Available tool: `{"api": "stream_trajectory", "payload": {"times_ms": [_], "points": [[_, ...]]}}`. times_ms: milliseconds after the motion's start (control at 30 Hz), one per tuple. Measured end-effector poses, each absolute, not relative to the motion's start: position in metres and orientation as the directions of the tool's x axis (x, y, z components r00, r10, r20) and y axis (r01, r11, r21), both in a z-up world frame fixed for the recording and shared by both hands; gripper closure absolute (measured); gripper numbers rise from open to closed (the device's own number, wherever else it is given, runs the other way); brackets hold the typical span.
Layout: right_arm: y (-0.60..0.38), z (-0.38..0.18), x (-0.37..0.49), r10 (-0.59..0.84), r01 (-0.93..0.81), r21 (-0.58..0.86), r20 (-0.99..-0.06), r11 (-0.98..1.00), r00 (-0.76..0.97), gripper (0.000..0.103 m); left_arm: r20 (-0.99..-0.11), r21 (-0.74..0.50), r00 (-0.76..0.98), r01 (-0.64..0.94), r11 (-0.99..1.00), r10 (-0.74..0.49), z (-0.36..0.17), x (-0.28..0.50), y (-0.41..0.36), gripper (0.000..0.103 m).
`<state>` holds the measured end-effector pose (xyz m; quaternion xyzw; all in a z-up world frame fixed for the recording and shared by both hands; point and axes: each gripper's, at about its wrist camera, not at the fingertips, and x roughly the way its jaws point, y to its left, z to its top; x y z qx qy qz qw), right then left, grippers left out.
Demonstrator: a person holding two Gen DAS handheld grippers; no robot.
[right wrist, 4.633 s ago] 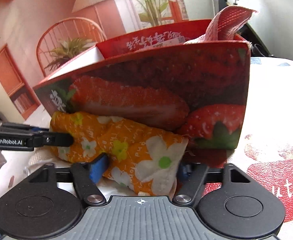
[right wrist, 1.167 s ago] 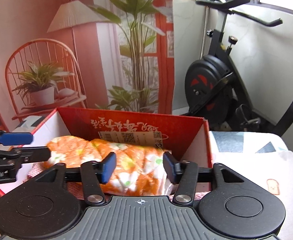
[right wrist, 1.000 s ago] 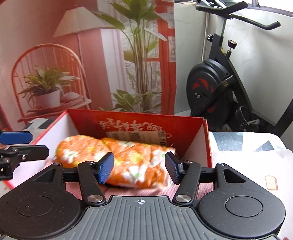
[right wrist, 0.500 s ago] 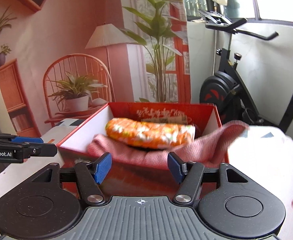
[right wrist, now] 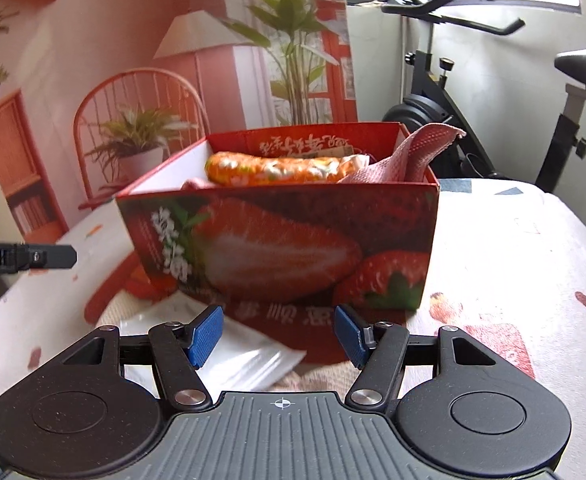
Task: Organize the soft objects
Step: 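Move both tools down to the silver foil packet in front of the box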
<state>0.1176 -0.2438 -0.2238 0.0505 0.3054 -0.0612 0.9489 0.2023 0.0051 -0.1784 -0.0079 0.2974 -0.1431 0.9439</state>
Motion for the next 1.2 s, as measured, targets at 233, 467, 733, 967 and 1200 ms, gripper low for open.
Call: {"api": "stream_trajectory", "payload": {"times_ms": [233,467,733,967,1200], "points": [[-0.230,-0.230,0.109,-0.090,0.122,0.013,-0.597,0.992,0.797,0.041,-0.563,-0.089,0.783,0.260,0.962,-0.264,-0.186,0.191,0.008,0.047],[-0.221,-0.244,0.103,-0.082,0.087,-0.022,-0.627,0.996,0.775,0.041,-0.565,-0.106,0.785,0.235,0.966,-0.253,-0.197,0.186,0.013,0.047],[-0.222,-0.255,0.097,-0.095,0.094,-0.036,-0.650,0.995,0.754,0.037,-0.590,-0.129,0.769,0.214,0.968,-0.248,-0.213,0.186,0.016,0.047],[-0.219,-0.261,0.094,-0.111,0.071,-0.088,-0.652,0.994,0.750,0.036,-0.595,-0.138,0.765,0.206,0.969,-0.248,-0.219,0.184,0.016,0.047],[-0.211,-0.268,0.102,-0.095,0.028,-0.112,-0.661,0.993,0.744,0.036,-0.605,-0.150,0.756,0.199,0.968,-0.249,-0.227,0.187,0.018,0.047]]}}
